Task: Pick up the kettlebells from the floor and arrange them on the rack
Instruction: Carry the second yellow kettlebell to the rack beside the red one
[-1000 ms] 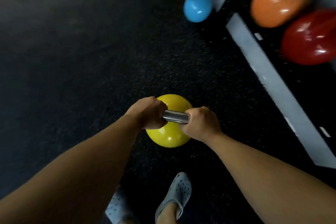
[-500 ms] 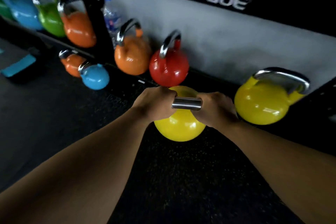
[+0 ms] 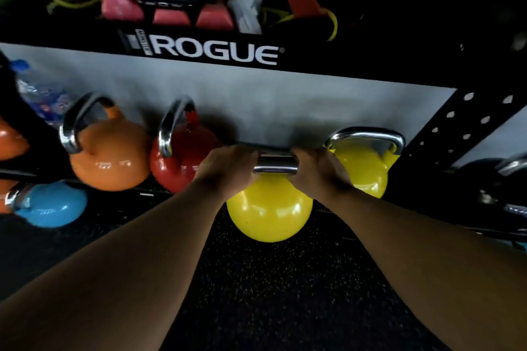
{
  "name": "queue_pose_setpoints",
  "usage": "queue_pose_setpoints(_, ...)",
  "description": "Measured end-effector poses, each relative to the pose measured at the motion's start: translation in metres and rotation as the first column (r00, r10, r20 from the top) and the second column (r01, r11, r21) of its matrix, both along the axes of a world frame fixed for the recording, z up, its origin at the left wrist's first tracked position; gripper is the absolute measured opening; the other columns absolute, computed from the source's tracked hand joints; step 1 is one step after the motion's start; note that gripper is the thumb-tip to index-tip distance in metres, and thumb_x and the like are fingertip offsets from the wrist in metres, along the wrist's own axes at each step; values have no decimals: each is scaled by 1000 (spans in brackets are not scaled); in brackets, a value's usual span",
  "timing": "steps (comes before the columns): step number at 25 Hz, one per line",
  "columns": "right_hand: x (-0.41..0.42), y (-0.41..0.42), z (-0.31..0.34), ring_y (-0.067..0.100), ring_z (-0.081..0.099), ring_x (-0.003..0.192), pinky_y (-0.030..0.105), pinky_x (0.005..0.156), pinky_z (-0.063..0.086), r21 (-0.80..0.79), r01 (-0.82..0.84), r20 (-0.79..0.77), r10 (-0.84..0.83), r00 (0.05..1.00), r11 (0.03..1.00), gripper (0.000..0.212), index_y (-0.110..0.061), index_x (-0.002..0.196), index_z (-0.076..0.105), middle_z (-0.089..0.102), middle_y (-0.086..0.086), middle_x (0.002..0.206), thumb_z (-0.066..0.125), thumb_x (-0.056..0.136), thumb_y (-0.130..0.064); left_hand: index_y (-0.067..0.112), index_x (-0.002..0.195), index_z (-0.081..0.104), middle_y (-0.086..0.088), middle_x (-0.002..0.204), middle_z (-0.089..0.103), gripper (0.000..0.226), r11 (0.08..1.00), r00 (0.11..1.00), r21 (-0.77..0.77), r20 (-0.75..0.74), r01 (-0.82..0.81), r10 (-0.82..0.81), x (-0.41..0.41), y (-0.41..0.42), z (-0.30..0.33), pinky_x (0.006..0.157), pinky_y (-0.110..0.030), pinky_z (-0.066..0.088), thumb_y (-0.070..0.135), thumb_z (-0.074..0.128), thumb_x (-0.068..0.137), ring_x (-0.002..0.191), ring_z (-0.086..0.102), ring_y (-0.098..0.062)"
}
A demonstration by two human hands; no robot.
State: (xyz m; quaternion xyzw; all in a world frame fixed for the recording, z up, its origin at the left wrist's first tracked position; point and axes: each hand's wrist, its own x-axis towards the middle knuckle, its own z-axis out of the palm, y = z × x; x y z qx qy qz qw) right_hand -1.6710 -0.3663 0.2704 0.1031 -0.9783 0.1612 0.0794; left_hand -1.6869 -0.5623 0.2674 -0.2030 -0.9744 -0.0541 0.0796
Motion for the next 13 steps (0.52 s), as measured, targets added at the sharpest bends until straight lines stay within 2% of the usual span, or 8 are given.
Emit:
queue_pose_setpoints(4,-37,-5,-10,47,65,87,40,64,50,-37,70,3,-70,998,997,22,-17,92,66,71,21,92,68,71,-20,13,95,66,-16,91,73,31,996,996,-11,-31,84,-84,-52,-3,-12,66,-42,55,33,73,73,83,71,-40)
queue_pose_setpoints(7,-60,-7,-19,45,66,86,35,63,43,-75,139,36,-137,990,987,15,-15,88,64,70,21,92,67,73,-16,16,100,65,-15,102,71,29,994,994,-21,6,105,-105,-85,0,-17,75,-40,53,33,68,77,97,68,-39)
queue_pose_setpoints(10,-77,-12,-28,45,64,92,40,69,51,-81,166,102,-157,982,983,16,-12,93,64,68,22,98,64,77,-14,16,105,65,-13,110,69,30,995,993,-23,77,96,-94,-105,1,-29,80,-40,51,30,67,79,106,65,-36)
queue_pose_setpoints(13,-102,-19,-31,47,61,101,46,78,54,-94,197,121,-185,975,976,25,-11,103,65,66,24,108,61,79,-11,17,111,63,-14,116,67,33,998,994,63,101,20,-26,-125,0,-38,81,-40,50,30,68,81,109,63,-37)
